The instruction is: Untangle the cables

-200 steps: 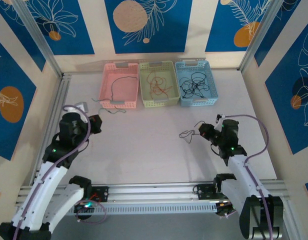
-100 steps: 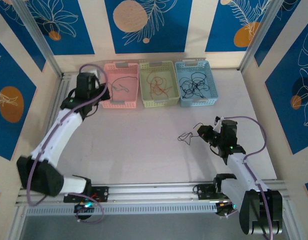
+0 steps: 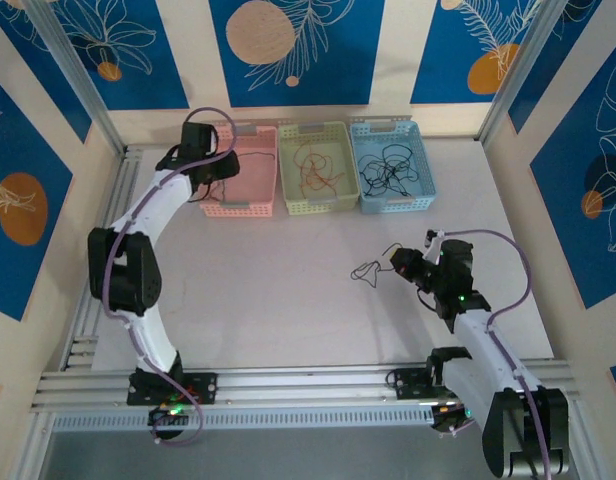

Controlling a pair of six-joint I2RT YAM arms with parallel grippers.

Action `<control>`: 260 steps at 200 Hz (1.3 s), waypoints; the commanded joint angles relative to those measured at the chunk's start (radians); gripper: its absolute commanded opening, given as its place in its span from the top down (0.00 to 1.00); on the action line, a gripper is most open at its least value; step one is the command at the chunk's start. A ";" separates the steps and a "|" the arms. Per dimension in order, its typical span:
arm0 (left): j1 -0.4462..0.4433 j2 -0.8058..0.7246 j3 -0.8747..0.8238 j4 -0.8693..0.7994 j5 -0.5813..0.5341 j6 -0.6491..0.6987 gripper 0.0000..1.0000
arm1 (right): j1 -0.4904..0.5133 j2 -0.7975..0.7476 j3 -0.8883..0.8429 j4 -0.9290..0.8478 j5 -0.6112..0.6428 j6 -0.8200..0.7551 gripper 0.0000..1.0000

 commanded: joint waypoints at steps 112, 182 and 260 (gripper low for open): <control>-0.088 -1.025 -0.883 0.042 0.002 -0.081 0.00 | -0.081 0.878 1.052 -0.200 0.294 0.087 0.71; -0.087 -1.084 -0.948 0.088 -0.182 -0.024 0.00 | -0.086 0.840 1.127 -0.389 0.294 -0.035 0.45; -0.087 -1.132 -1.277 0.704 -0.408 0.292 0.00 | -0.011 0.037 0.127 0.035 0.595 -0.456 0.44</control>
